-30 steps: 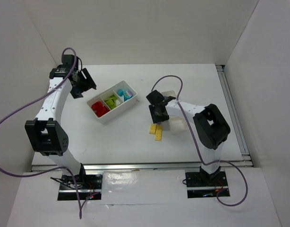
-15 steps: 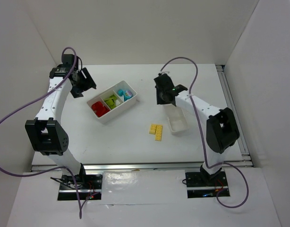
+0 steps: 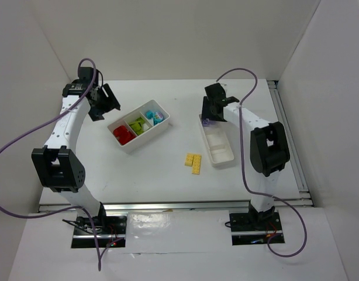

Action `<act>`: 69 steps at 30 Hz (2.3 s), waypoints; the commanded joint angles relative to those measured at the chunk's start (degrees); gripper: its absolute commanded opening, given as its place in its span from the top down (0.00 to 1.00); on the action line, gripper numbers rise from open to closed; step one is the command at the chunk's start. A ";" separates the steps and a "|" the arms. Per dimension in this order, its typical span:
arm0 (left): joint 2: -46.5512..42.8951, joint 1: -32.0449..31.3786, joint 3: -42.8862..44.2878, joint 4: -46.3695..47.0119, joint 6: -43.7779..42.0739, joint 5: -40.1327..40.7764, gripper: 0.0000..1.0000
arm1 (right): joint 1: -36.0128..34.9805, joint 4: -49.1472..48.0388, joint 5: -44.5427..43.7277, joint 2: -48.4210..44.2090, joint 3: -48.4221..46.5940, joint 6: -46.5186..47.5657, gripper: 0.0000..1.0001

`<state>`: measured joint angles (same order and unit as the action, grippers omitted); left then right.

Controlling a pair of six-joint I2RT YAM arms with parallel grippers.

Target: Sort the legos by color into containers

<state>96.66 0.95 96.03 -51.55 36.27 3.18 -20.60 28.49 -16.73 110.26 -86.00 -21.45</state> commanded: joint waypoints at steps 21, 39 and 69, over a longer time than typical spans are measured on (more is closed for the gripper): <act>0.72 -1.21 1.71 0.75 0.29 0.51 0.16 | -23.70 5.96 11.19 -12.98 17.79 -3.41 0.35; 1.78 -1.21 3.29 0.75 0.29 0.51 0.16 | -23.70 1.66 11.19 -5.06 16.31 -2.10 0.32; 1.78 -1.21 1.62 0.75 0.29 1.21 0.16 | -26.95 3.77 5.92 -1.63 9.19 0.71 0.36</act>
<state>98.50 -0.16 96.90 -51.40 36.27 3.57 -47.11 32.58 -11.20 107.55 -73.28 -22.39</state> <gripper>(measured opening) 0.838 0.650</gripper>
